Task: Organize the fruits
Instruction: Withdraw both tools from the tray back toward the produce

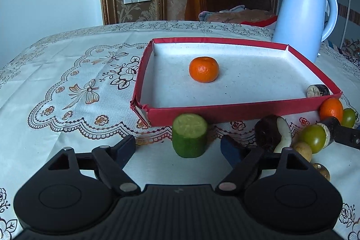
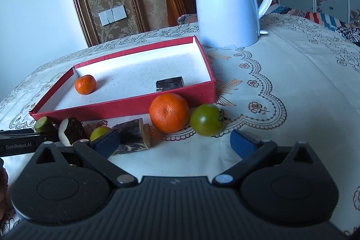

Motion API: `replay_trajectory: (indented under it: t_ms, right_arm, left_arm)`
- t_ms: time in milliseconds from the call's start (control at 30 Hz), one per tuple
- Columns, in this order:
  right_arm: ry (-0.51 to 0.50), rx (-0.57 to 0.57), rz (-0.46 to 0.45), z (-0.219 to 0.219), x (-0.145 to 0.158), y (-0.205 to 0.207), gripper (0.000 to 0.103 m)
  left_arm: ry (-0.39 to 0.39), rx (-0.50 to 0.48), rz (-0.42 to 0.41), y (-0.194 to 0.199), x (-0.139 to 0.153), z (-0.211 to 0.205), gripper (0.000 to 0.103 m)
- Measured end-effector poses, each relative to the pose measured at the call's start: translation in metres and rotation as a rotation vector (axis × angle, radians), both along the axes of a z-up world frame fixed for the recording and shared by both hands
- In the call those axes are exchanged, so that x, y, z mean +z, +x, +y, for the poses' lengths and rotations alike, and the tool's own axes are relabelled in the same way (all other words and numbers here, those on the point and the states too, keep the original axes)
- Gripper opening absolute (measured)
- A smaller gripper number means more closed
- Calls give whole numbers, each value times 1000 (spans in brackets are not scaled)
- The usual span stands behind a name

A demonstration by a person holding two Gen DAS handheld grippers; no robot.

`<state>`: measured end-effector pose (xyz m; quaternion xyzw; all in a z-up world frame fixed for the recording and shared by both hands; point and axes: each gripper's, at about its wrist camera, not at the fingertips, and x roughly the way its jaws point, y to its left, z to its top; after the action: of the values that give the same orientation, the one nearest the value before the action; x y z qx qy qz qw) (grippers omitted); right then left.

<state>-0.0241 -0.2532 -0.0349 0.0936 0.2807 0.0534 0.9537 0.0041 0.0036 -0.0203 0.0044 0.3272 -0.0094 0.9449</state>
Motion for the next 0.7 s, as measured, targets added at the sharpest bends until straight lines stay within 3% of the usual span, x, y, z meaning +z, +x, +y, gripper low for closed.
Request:
replay_trajectory:
  t_ms: [167,333,600,700]
  right_arm:
    - [-17,31,-3,1,1,-13,103]
    - [8,-19,-8,-10,1,-22,103]
    - [-88,-134,46,-26,-2,-20,103]
    - [-122,-148,53,-26,-1,-11,96]
  left_arm:
    - [0,0,0,0,1,-1,83]
    - [1,0,1,1,1,0,83]
    - [3,0,1,1,0,-1,83]
    - [5,-1,1,1,0,-1,84]
